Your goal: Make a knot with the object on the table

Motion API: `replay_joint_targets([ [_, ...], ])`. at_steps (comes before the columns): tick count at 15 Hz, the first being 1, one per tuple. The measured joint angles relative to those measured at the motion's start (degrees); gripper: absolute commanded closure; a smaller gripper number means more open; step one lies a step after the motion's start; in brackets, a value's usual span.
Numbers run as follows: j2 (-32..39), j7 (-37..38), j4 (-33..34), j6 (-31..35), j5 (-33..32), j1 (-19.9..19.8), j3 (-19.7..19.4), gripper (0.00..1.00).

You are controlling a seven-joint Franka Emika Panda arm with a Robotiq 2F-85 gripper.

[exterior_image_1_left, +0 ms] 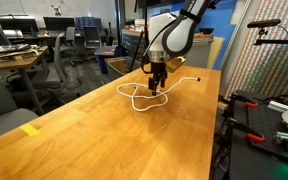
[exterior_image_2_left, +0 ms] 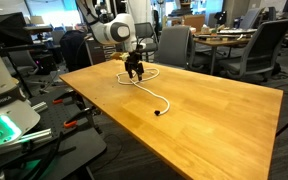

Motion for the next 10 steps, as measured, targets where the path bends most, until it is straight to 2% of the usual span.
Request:
replay_joint_targets([
  [4,-2.1,-2.9,1.2,-1.0,2.6,-3.9,-0.2,0.00],
  [9,-0.8,-13.3,4.4,-4.3,9.4,-10.4,6.2,0.00],
  [10,0.4,-14.5,5.4,-4.7,10.5,-11.0,7.3,0.07],
])
